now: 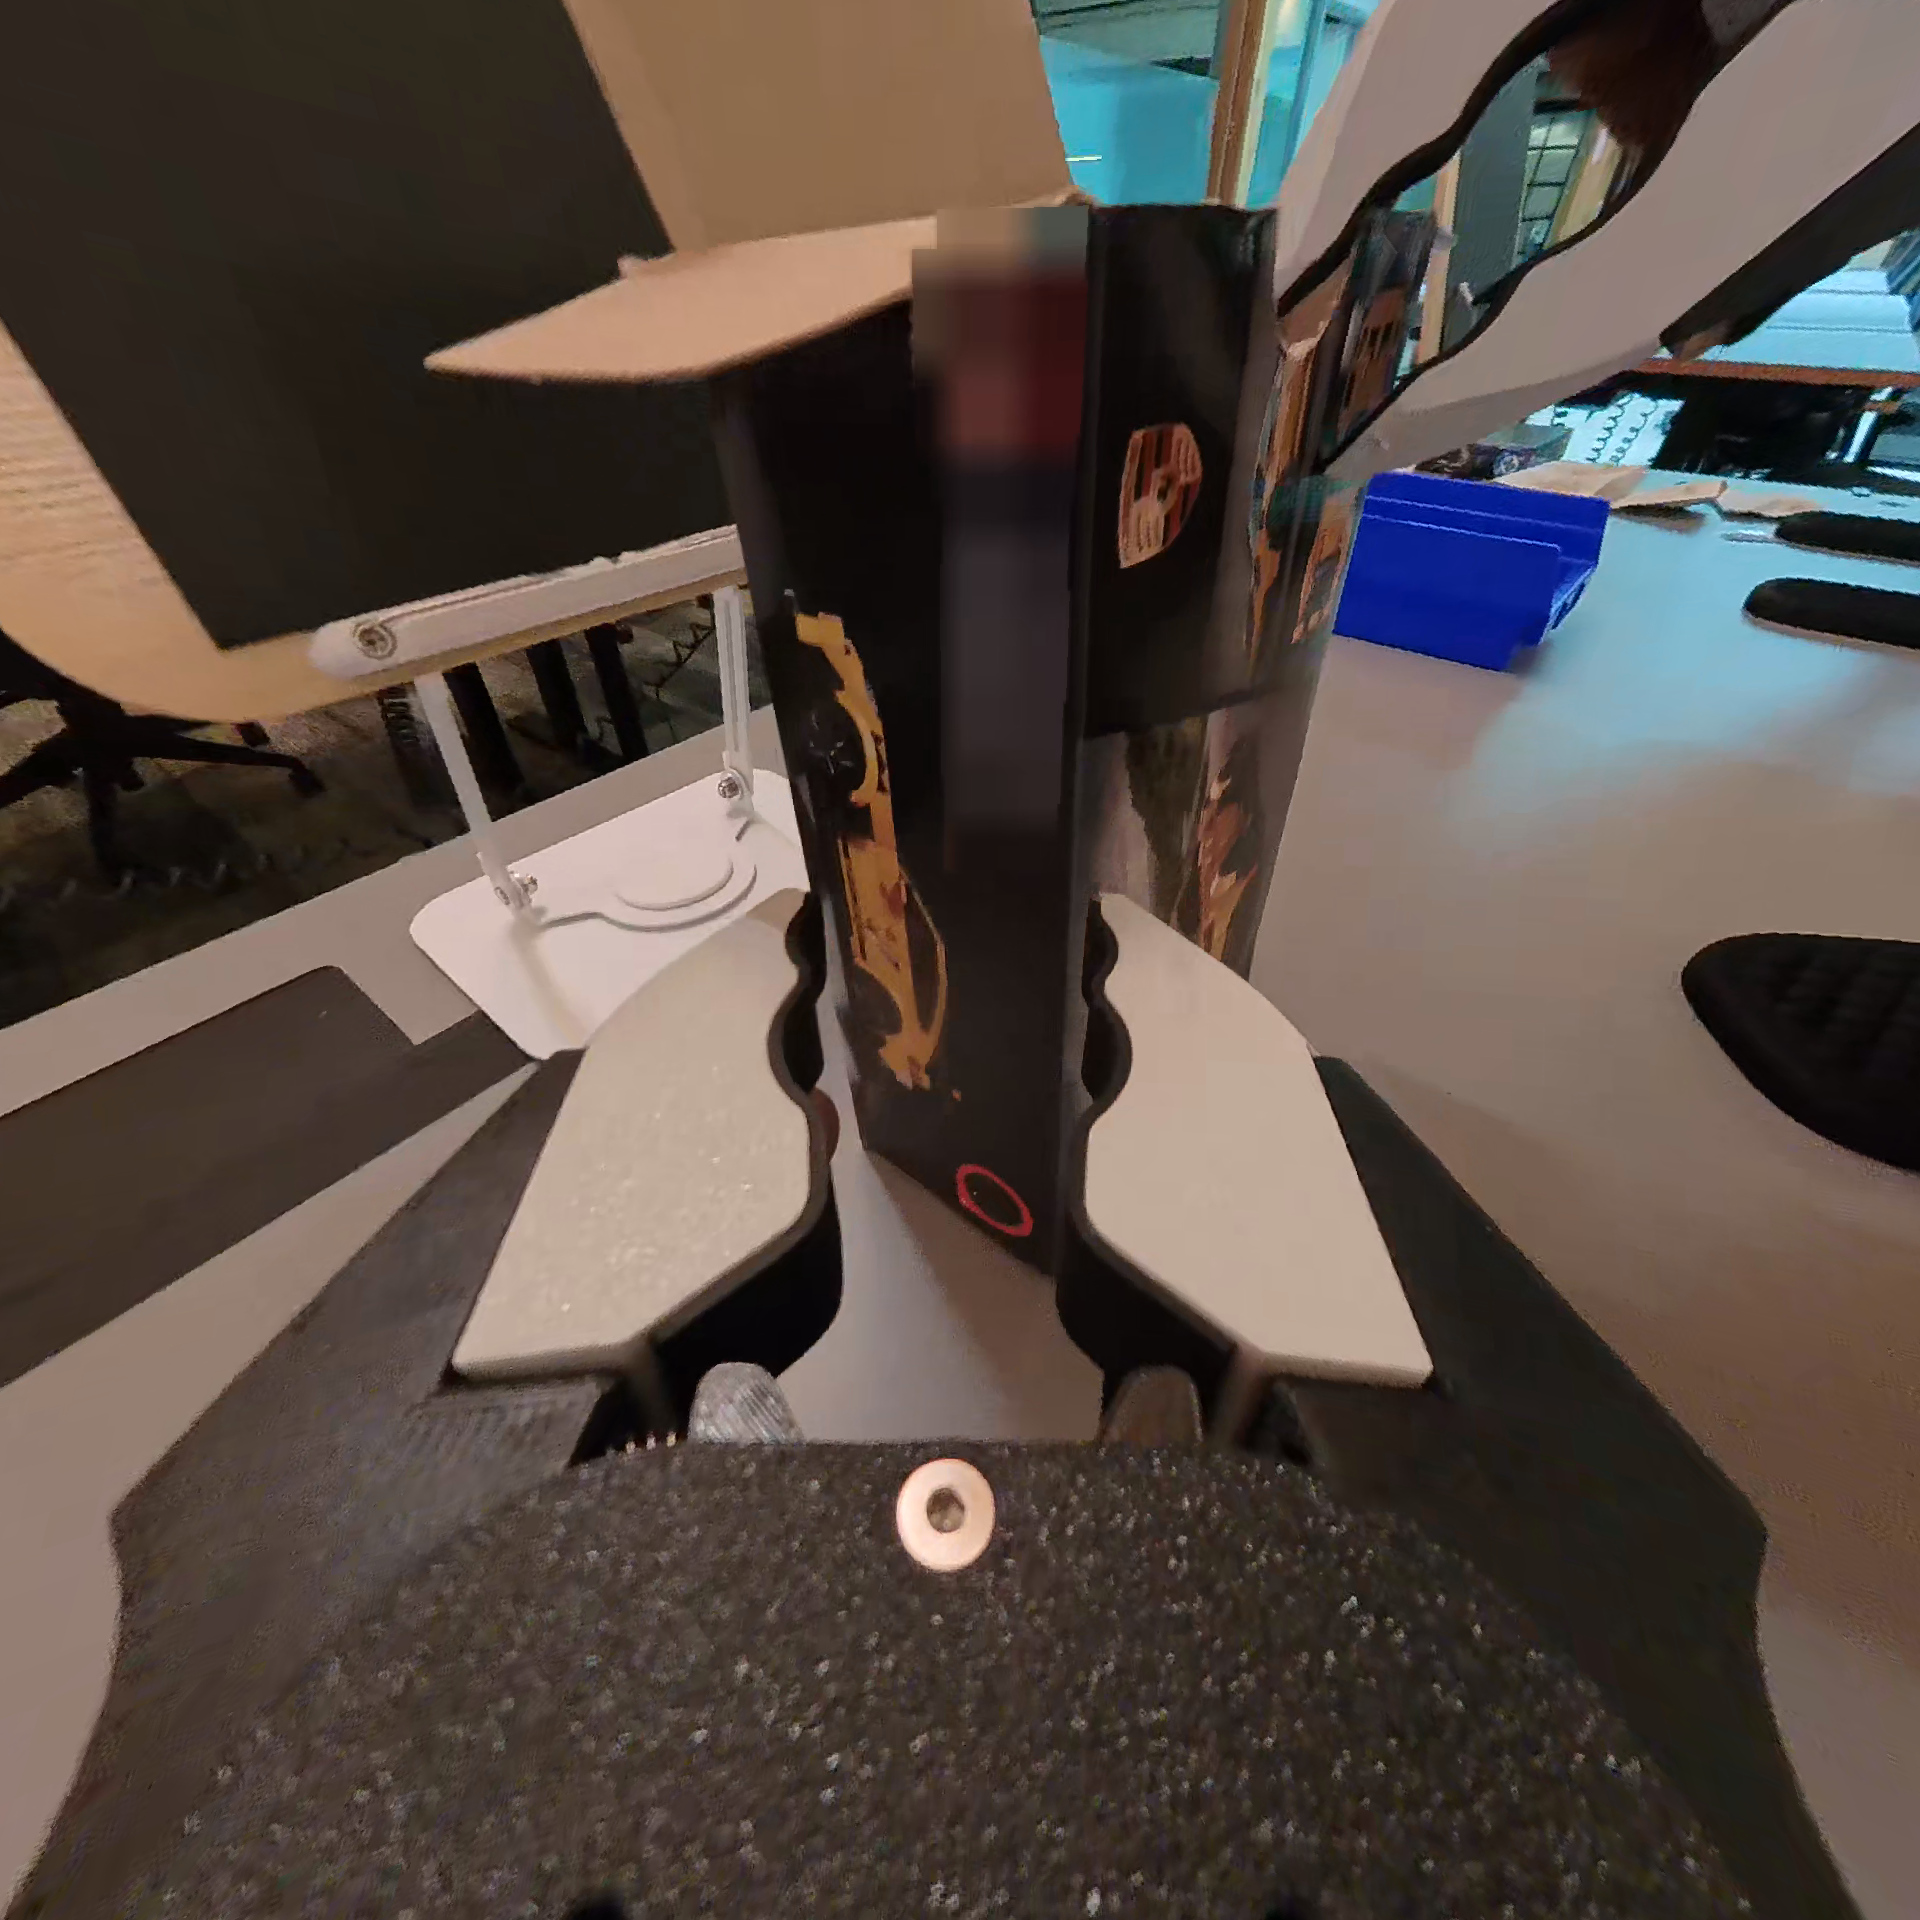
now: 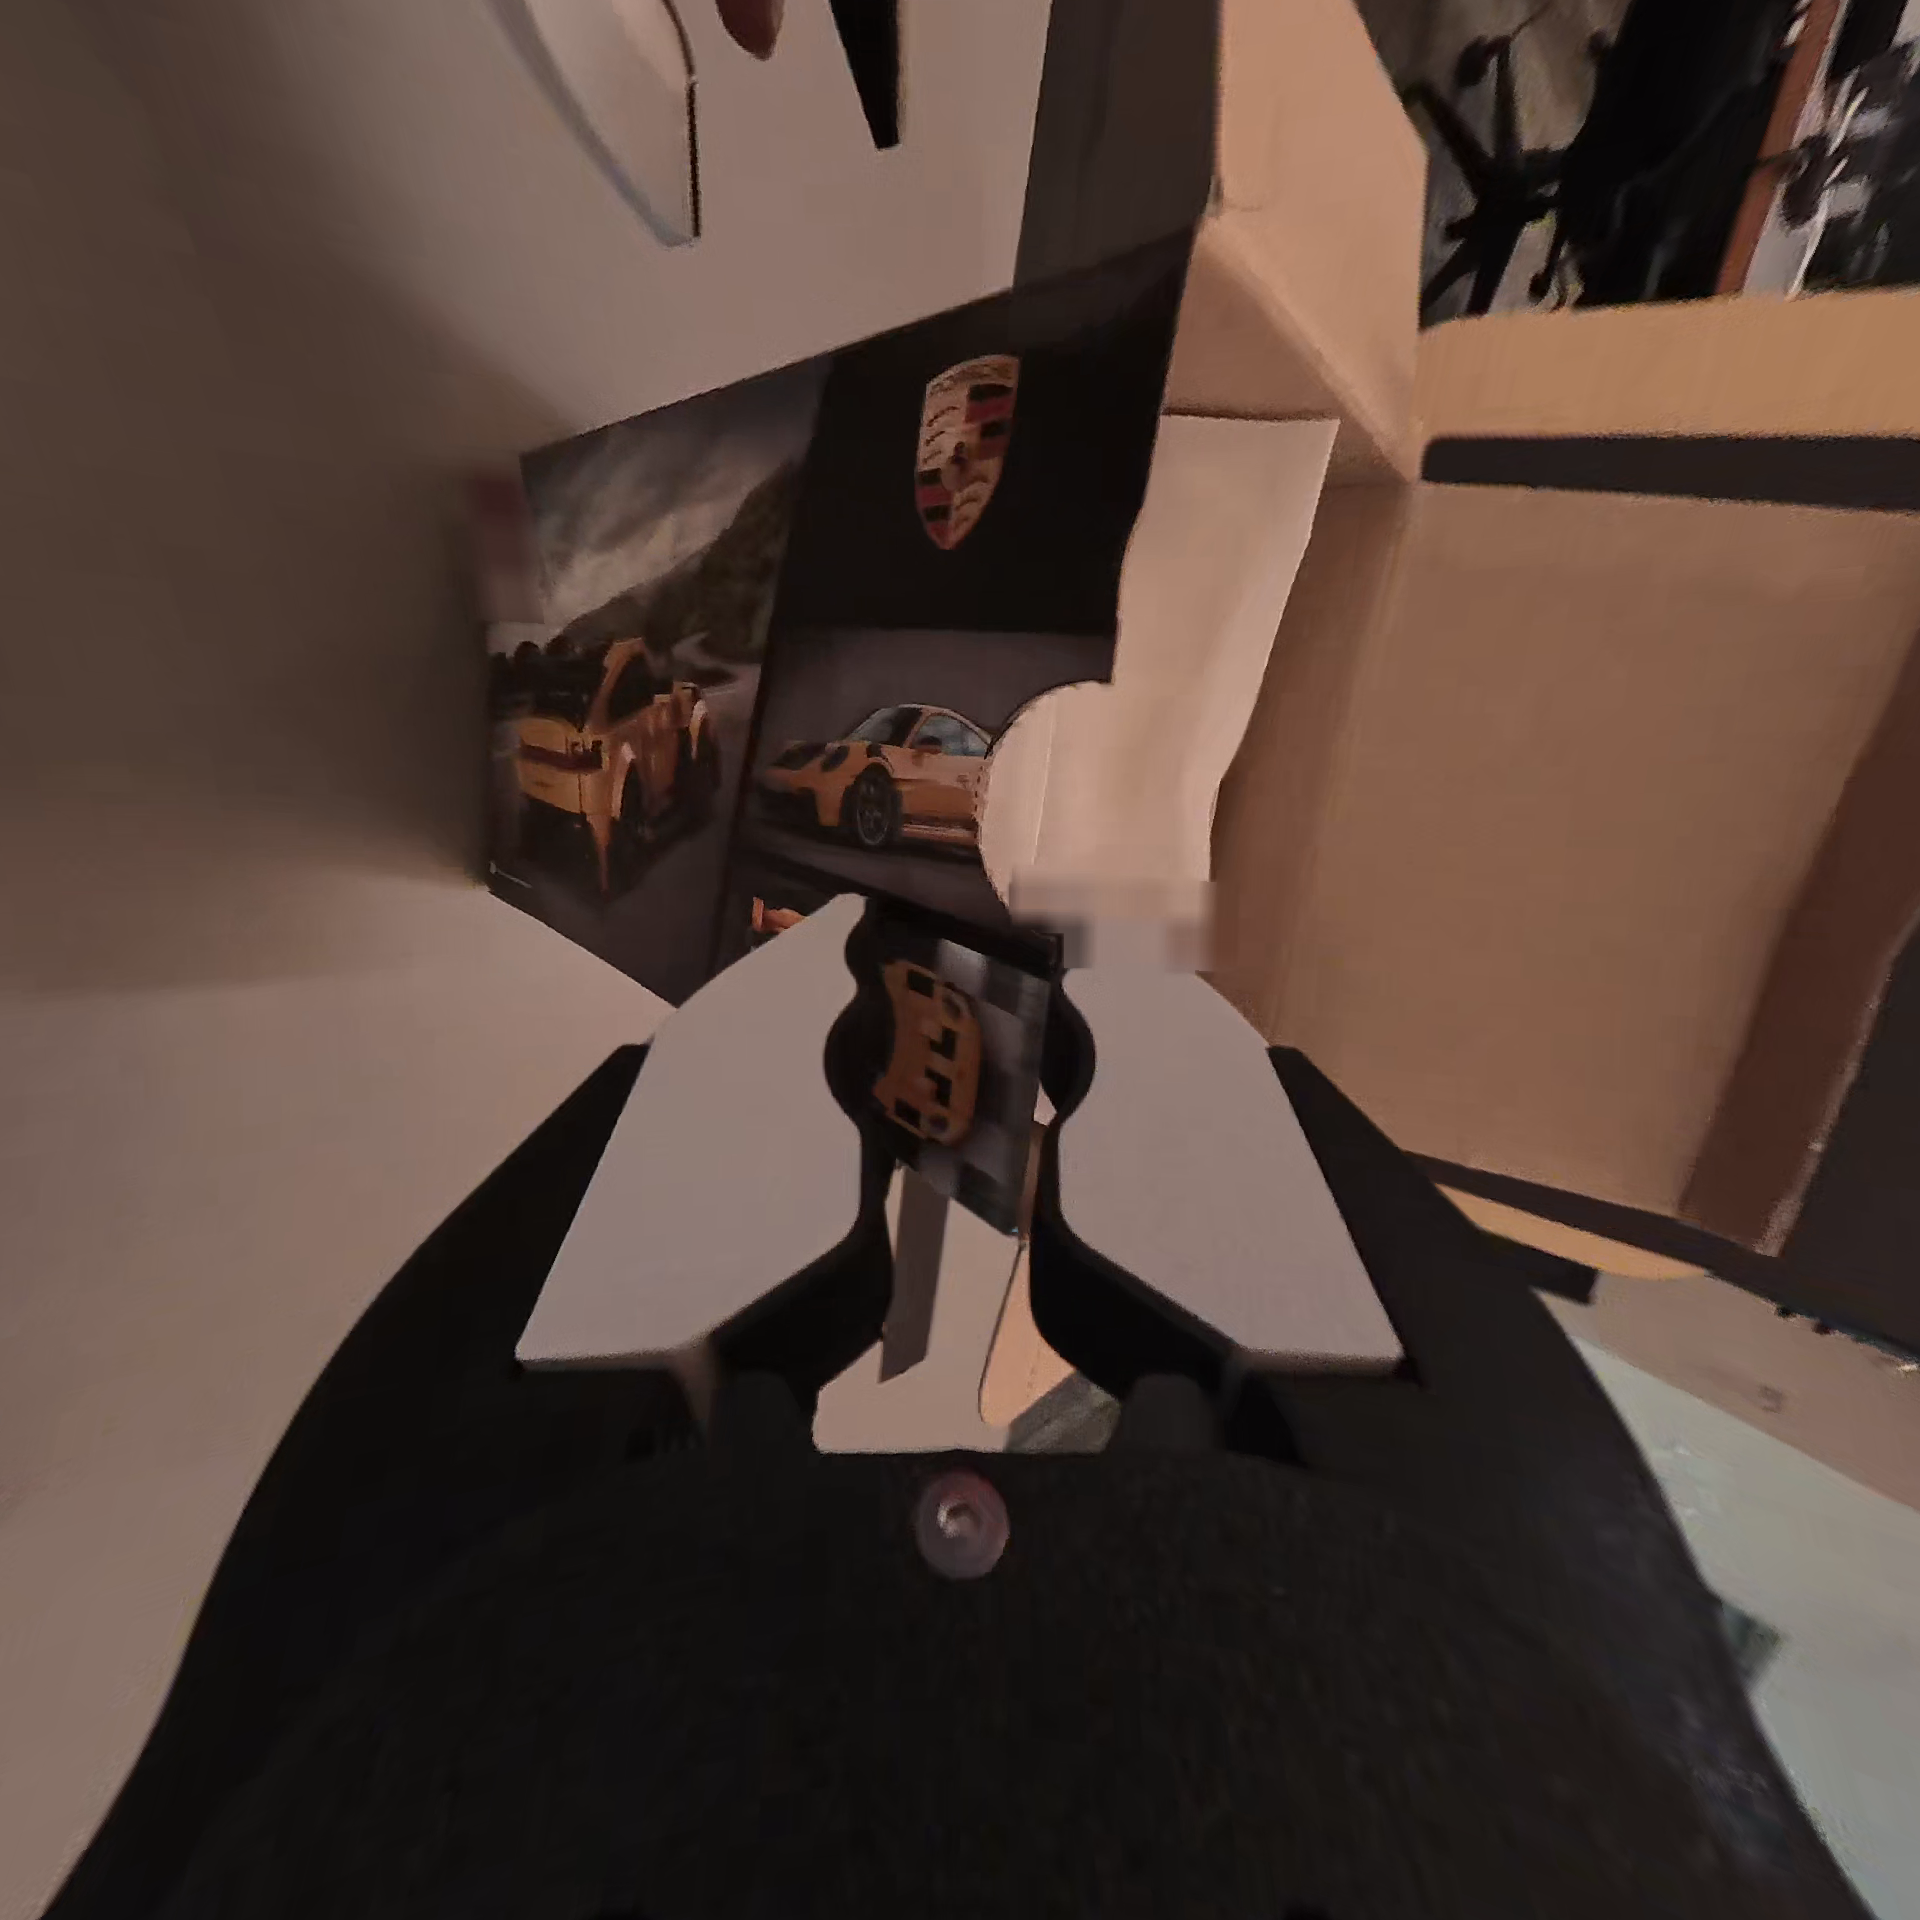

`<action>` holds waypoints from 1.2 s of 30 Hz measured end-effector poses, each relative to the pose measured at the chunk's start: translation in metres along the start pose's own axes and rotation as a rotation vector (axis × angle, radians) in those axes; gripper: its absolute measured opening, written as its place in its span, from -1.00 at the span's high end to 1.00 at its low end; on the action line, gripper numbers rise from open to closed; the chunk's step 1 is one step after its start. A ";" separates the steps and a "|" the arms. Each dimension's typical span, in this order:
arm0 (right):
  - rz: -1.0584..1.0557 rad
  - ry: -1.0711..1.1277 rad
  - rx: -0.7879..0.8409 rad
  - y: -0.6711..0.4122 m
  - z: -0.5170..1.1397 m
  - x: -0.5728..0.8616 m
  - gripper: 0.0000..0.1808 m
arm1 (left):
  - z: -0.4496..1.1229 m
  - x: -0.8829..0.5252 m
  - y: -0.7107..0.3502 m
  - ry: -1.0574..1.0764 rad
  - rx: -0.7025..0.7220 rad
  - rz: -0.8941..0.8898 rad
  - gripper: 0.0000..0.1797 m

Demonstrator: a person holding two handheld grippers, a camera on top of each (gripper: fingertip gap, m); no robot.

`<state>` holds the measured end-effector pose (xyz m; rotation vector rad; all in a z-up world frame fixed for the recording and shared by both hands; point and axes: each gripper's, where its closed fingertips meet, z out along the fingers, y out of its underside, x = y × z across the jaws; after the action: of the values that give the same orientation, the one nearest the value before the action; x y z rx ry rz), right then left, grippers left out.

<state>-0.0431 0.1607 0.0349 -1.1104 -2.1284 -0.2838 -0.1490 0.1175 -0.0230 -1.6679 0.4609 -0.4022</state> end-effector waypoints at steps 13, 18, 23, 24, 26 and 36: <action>-0.141 0.540 0.146 0.002 -0.064 -0.105 0.72 | -0.023 0.052 0.026 0.125 -0.060 0.359 0.33; -0.110 0.548 0.157 0.012 -0.061 -0.143 0.81 | -0.025 0.072 0.033 0.106 -0.078 0.466 0.34; -0.066 0.582 0.164 0.014 -0.058 -0.148 0.83 | -0.016 0.085 0.037 0.092 -0.098 0.541 0.29; -0.068 0.588 0.166 0.013 -0.058 -0.148 0.83 | -0.015 0.085 0.038 0.079 -0.101 0.559 0.27; -0.085 0.595 0.170 0.011 -0.057 -0.150 0.84 | -0.014 0.085 0.040 0.043 -0.101 0.587 0.23; -0.028 0.559 0.179 0.003 -0.055 -0.147 0.87 | -0.022 0.091 0.041 -0.102 0.020 0.536 0.18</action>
<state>0.0414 0.0433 -0.0249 -0.7836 -1.6350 -0.3606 -0.0854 0.0467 -0.0598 -1.4669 0.7955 0.0729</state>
